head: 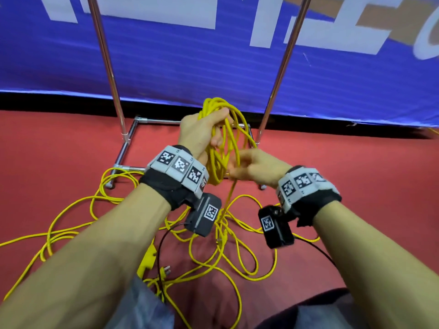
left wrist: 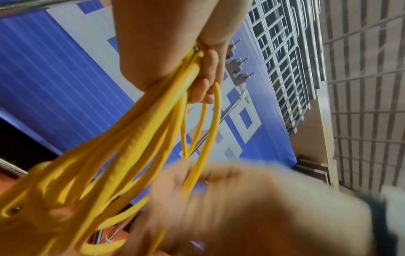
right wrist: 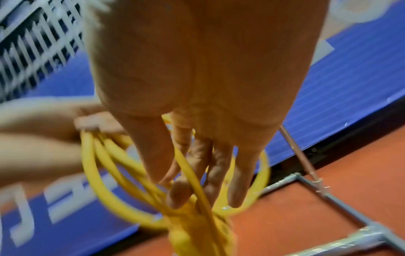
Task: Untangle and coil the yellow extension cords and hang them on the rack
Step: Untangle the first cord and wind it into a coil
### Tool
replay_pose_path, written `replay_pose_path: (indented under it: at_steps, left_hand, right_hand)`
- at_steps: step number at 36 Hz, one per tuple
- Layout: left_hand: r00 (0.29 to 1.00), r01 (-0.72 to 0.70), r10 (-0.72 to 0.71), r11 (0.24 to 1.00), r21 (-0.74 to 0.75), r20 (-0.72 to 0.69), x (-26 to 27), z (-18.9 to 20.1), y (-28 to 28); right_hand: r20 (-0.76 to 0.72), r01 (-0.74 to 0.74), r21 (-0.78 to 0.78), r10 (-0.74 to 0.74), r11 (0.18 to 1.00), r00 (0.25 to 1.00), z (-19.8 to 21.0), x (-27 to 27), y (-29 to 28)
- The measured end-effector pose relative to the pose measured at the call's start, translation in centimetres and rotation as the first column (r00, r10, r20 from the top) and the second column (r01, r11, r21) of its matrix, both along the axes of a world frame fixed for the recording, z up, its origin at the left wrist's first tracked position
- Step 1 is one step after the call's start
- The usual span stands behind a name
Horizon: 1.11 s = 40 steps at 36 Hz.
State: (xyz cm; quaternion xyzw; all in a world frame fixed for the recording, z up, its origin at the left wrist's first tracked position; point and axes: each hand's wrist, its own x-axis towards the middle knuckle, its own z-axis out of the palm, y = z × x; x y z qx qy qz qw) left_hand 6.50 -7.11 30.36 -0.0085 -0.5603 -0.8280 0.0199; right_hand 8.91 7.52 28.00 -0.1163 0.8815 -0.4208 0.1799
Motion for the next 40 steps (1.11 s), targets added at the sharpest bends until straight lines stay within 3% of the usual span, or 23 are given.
replay_pose_path:
  at_steps: [3, 8, 11, 14, 16, 19, 21, 24, 28, 32, 36, 40]
  left_hand:
    - [0.999, -0.048, 0.049, 0.997, 0.054, -0.021, -0.3, 0.4, -0.5]
    - [0.984, -0.175, 0.175, 0.985, -0.010, 0.018, -0.9, 0.0, -1.3]
    - [0.966, -0.251, 0.253, 0.966, -0.055, 0.050, -1.3, -0.3, -2.1]
    - [0.949, -0.293, 0.304, 0.948, -0.121, 0.084, -1.5, -0.6, -2.7]
    - [0.936, -0.314, 0.335, 0.934, -0.170, 0.109, -1.5, -0.8, -2.7]
    - [0.934, -0.305, 0.332, 0.932, -0.196, 0.129, -1.2, -0.9, -2.3]
    - [0.939, -0.285, 0.318, 0.933, -0.219, 0.133, -1.1, -0.9, -1.9]
    - [0.936, -0.284, 0.322, 0.929, -0.236, 0.141, -1.1, -0.8, -1.7]
    - [0.921, -0.294, 0.320, 0.945, -0.143, 0.220, -1.6, -1.2, -2.3]
    - [0.924, -0.271, 0.291, 0.956, -0.113, 0.247, -1.7, -1.6, -1.8]
    - [0.923, -0.267, 0.283, 0.959, -0.098, 0.260, -1.9, -2.0, -1.6]
    - [0.925, -0.224, 0.245, 0.969, -0.105, 0.292, -2.0, -2.5, -1.9]
  right_hand:
    - [0.041, -0.056, 0.217, 0.048, 0.975, 0.998, -2.9, -0.3, 1.1]
    - [-0.038, 0.174, 0.090, -0.171, 0.981, 0.984, -2.0, -1.0, 1.4]
    - [-0.239, 0.285, 0.113, -0.252, 0.952, 0.938, 0.1, -1.8, 1.6]
    - [-0.256, 0.398, -0.131, -0.419, 0.908, 0.871, 3.1, -2.1, 1.5]
    - [-0.208, 0.372, -0.359, -0.462, 0.856, 0.862, 5.8, -1.6, 1.1]
    - [-0.018, 0.241, -0.744, -0.378, 0.624, 0.926, 9.3, -0.5, 0.4]
    - [0.002, 0.189, -0.817, -0.325, 0.544, 0.946, 10.3, -0.3, 0.1]
    - [-0.077, 0.221, -0.726, -0.396, 0.651, 0.915, 8.7, -0.8, 0.2]
    - [-0.144, 0.324, -0.465, -0.431, 0.824, 0.891, 4.8, -1.2, 1.7]
    - [-0.154, 0.313, -0.350, -0.384, 0.883, 0.910, 3.8, -1.0, 2.4]
    - [-0.047, 0.339, -0.197, -0.355, 0.920, 0.934, 3.3, -0.6, 2.3]
    - [0.059, 0.173, -0.252, -0.163, 0.952, 0.985, 3.4, 0.3, 1.0]
